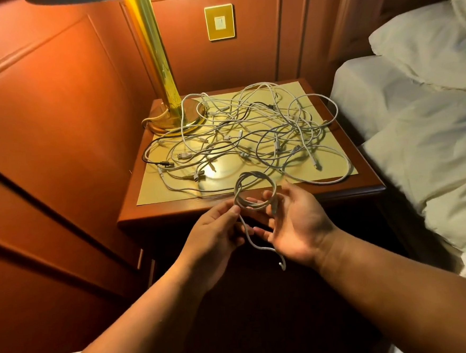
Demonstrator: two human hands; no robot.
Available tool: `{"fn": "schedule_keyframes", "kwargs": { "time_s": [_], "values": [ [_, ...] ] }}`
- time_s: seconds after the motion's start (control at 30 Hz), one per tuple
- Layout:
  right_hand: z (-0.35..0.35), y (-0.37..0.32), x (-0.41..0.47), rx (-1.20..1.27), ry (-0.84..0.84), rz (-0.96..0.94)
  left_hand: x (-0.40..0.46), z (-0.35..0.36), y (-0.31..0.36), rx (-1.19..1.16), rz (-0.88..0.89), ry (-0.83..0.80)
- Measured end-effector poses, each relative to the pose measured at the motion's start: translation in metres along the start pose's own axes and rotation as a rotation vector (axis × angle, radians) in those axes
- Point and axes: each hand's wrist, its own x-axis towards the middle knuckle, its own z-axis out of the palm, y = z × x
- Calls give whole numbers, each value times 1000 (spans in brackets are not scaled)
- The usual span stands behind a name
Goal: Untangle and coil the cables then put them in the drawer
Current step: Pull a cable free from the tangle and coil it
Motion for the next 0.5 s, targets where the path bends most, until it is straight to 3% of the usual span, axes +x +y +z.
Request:
{"fn": "schedule_keyframes", "kwargs": {
  "time_s": [0.13, 0.27, 0.4, 0.5],
  "values": [
    [-1, -7, 2, -318, 5, -38, 2, -7, 10, 177, 47, 21],
    [-1, -25, -2, -814, 71, -247, 3, -18, 20, 460, 84, -15],
    [-7, -38, -6, -1107, 4, -338, 1, -21, 28, 530, 53, -113],
    [-10, -40, -8, -1119, -79, -312, 2, -25, 31, 566, 52, -23]
  ]
}}
